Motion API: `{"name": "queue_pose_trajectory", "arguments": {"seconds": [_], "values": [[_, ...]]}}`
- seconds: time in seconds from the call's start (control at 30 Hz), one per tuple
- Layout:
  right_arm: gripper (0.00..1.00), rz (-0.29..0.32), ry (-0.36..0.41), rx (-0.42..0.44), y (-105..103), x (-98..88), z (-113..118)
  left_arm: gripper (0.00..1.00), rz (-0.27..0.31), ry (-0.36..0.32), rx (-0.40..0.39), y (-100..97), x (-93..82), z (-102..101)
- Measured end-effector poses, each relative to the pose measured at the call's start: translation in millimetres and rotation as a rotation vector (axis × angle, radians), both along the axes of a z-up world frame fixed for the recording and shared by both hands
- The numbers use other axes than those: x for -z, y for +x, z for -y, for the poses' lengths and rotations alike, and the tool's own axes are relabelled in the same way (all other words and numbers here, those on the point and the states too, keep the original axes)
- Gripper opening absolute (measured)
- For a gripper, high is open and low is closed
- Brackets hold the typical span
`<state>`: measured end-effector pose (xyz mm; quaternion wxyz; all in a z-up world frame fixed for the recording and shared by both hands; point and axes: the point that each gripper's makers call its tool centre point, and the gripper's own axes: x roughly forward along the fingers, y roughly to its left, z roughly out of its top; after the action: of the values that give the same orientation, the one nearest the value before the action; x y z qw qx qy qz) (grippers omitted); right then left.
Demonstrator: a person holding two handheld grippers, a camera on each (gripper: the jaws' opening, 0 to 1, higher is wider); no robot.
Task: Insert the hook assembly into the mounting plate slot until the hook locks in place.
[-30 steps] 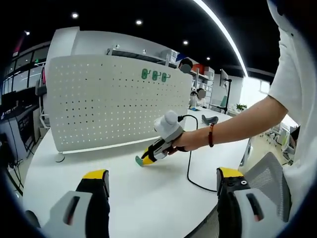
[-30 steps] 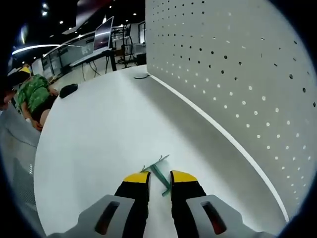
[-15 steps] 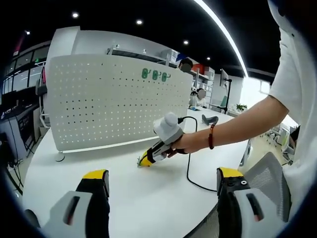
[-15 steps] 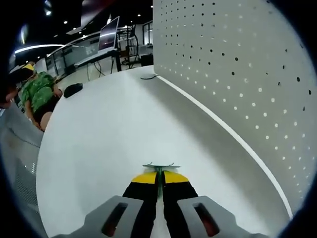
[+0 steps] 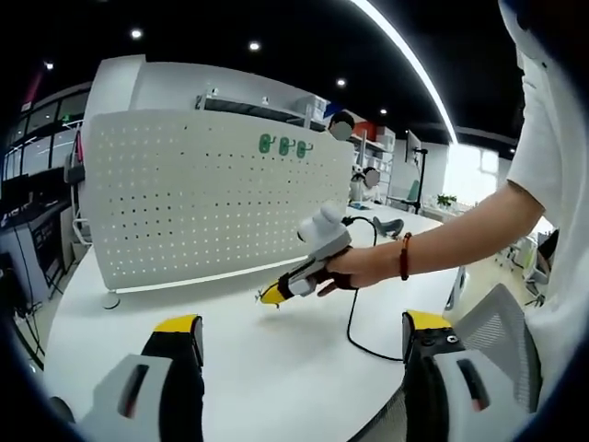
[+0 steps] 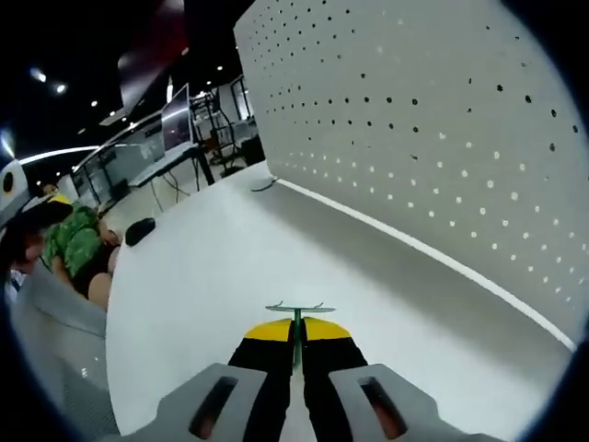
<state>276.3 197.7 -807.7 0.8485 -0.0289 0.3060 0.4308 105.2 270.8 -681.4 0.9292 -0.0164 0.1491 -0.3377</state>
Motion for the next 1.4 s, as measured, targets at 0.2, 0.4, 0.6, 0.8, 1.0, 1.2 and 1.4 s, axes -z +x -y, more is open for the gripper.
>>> {"name": "queue_pose_trajectory", "arguments": {"seconds": [0.2,0.4,0.6,0.8,1.0,1.2,1.4], "values": [[0.01,-0.069,0.127,0.073,-8.5,-20.4,-1.0,0.91,0.024,-0.006,-0.004,0.8,-6.9,-1.3],[0.01,-0.129,0.212,0.126,-22.7,-31.0,0.2,0.91,0.051,-0.012,0.004,0.1,-13.8,-1.9],[0.01,-0.186,0.263,0.16,-41.6,-40.6,-4.1,0.89,0.058,-0.02,0.012,-1.4,-14.5,-2.2],[0.01,-0.248,0.325,0.173,-62.6,-52.8,-8.2,0.83,0.071,-0.03,0.035,-3.1,-16.0,0.3],[0.01,-0.271,0.319,0.155,-80.1,-56.9,-6.4,0.76,0.088,-0.037,0.057,-4.2,-17.4,1.7],[0.01,-0.332,0.353,0.128,-102.3,-62.4,-13.9,0.66,0.101,-0.036,0.08,-6.3,-16.5,2.8],[0.01,-0.345,0.338,0.052,-124.8,-63.0,-28.9,0.52,0.104,-0.011,0.118,-8.3,-13.9,7.1]]}}
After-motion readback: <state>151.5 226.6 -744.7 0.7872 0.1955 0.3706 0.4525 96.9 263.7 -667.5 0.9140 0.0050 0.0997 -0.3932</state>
